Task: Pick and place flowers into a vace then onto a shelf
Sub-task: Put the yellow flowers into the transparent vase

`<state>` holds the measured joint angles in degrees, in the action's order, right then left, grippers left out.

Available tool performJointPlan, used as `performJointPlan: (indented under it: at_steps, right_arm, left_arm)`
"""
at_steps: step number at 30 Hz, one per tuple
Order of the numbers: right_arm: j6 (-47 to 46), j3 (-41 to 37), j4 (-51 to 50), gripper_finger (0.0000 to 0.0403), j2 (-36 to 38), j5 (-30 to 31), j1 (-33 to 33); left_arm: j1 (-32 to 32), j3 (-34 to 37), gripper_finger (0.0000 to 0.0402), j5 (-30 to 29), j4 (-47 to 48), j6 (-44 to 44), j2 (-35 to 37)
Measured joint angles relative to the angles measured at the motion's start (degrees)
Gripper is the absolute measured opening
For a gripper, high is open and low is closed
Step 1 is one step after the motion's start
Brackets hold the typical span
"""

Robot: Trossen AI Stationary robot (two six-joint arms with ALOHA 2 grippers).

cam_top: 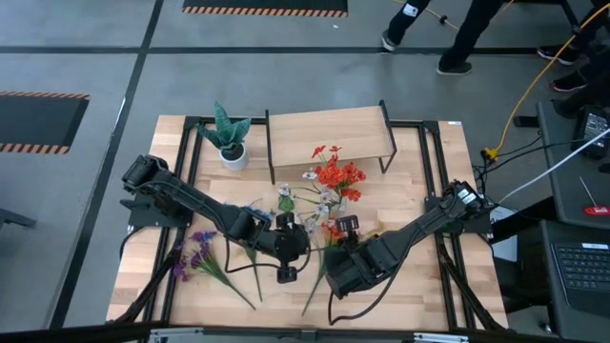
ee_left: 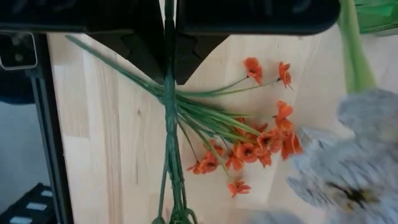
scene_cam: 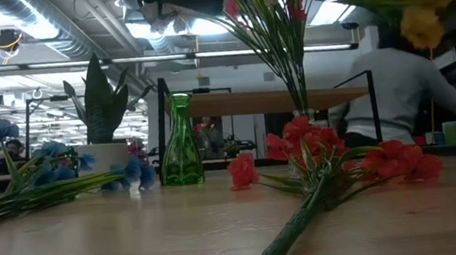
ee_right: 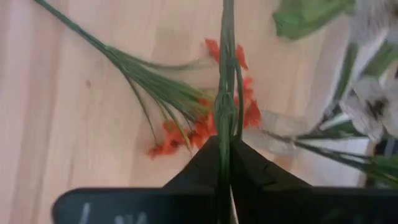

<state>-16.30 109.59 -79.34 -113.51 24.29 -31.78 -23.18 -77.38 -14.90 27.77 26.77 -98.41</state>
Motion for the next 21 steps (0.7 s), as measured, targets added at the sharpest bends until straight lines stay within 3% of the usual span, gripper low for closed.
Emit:
performJointPlan:
  at_steps: [11, 17, 21]
  right_arm:
    - [0.42, 2.64, 2.52, 0.0118, 0.0, 0.31, -1.48]
    - [1.58, 11.48, -1.81, 0.0132, 0.09, 0.73, -2.71]
    - [1.52, 17.11, -5.71, 0.0132, 0.13, 6.34, -4.16]
  left_arm:
    - [0.16, 0.0, 0.0007, -0.46, -0.61, -0.62, 0.0]
    - [0.18, 0.0, 0.0007, -0.57, -0.59, -2.48, 0.0]
    - [0.16, 0.0, 0.0007, -0.52, -0.98, -4.34, 0.0]
